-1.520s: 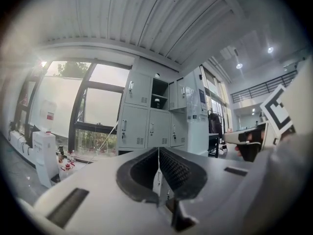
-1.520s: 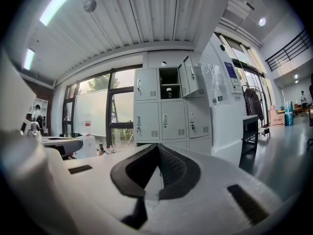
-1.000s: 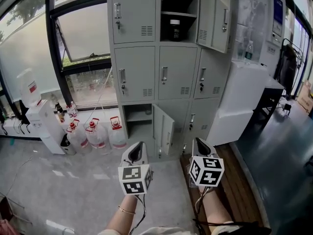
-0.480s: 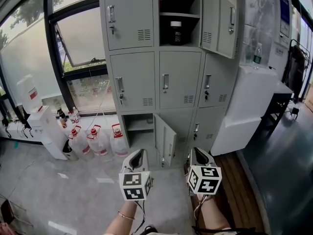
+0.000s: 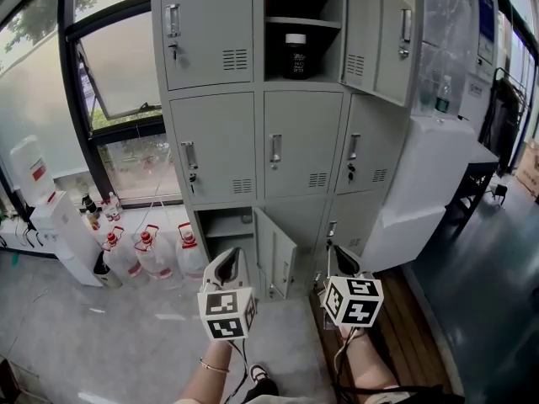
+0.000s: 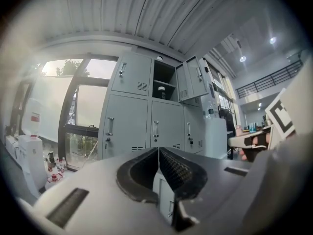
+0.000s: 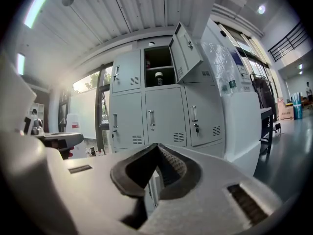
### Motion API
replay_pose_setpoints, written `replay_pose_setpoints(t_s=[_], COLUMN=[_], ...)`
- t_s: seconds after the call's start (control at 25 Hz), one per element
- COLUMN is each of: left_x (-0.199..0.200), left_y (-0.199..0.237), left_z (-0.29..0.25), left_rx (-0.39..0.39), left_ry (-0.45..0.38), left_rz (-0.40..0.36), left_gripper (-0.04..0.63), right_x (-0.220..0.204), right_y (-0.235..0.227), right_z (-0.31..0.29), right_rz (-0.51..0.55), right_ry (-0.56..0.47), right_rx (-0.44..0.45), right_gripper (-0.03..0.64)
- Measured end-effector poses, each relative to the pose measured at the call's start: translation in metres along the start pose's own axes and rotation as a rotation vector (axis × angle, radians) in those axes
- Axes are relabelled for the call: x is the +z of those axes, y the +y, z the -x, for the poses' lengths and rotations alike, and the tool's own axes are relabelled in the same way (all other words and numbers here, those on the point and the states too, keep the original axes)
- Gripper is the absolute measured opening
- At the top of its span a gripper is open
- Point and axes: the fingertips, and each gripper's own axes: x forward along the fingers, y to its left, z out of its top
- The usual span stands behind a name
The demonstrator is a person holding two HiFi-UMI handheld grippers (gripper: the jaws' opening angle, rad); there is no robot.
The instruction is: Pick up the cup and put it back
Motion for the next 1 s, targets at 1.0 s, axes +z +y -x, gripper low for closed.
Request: replay_pose_setpoints(t_s=[1.0], left_x=[0.027], left_y=[0.064], left_z=[-0.191], left_rx=[-0.035], left_ry=[-0.016], left_rz=[0.01], left_gripper=[0.011], right_x=[0.056], right_y=[-0.011], right_z=[-0.182], right_rz=[0.027], right_ry=[-0.034], right_rx=[-0.023], right_gripper=[-0.008])
